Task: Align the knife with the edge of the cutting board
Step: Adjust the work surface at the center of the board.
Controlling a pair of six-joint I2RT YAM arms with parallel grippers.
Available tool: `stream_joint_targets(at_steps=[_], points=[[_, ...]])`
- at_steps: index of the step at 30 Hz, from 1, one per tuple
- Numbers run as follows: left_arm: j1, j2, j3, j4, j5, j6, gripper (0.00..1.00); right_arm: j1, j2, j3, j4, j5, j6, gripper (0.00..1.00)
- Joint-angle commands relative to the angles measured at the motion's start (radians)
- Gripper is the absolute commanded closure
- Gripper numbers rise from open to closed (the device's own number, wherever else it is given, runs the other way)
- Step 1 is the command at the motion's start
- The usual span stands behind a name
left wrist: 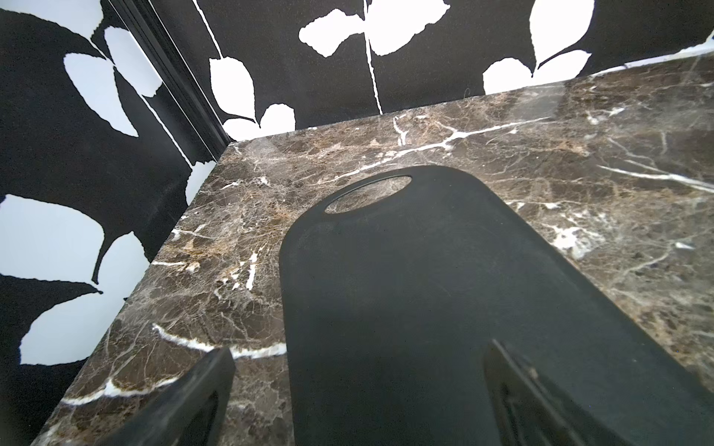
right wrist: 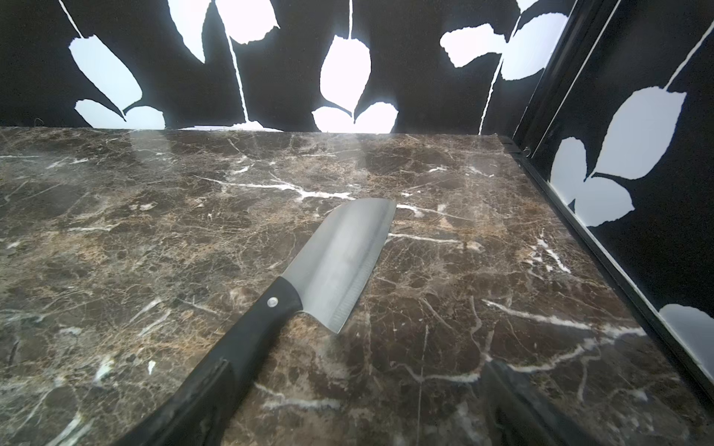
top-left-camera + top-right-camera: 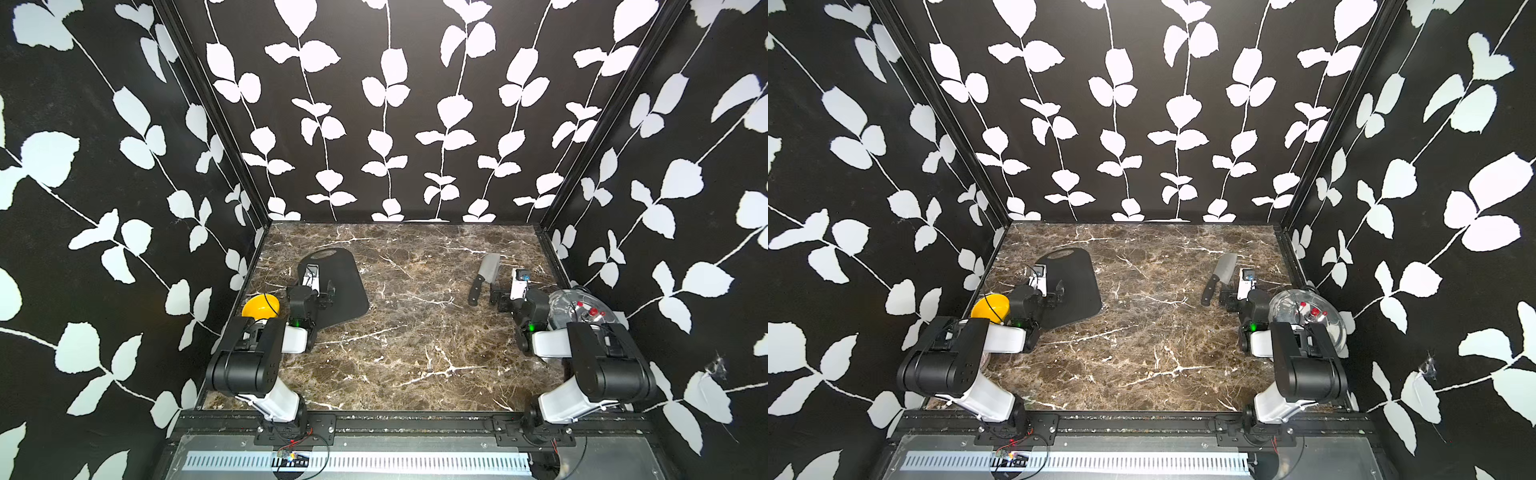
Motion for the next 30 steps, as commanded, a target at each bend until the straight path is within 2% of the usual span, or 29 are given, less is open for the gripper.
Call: stream_joint_targets(at_steps=[1,11,16,18,20,23,27,30], points=[[0.004,-0.006,-0.012,0.025,0.013,0.01,0.01,0.0,-0.013,0.019,0.029,0.003,0.001,0.0],[0.003,-0.005,-0.007,0.017,0.018,0.009,0.01,0.0,-0.011,0.019,0.025,0.002,0.001,0.0],[0.036,-0.009,0.011,-0.024,0.07,-0.014,0.01,0.0,-0.013,0.018,0.028,0.0,0.001,0.0],[0.035,-0.02,0.013,-0.041,0.055,-0.015,0.02,0.0,-0.022,0.01,0.036,0.025,0.014,0.0],[0.036,-0.096,0.043,-0.159,0.028,-0.023,0.01,0.0,-0.086,0.011,-0.023,0.058,0.018,0.0],[0.036,-0.23,0.14,-0.419,-0.031,-0.056,0.02,0.0,-0.243,0.055,-0.237,0.095,0.038,0.0],[0.036,-0.359,0.318,-0.819,-0.175,-0.33,0.01,-0.001,-0.435,0.155,-0.609,0.233,0.356,0.0],[0.038,-0.372,0.463,-1.068,-0.188,-0.417,0.02,-0.001,-0.508,0.285,-0.887,0.17,0.459,0.0]])
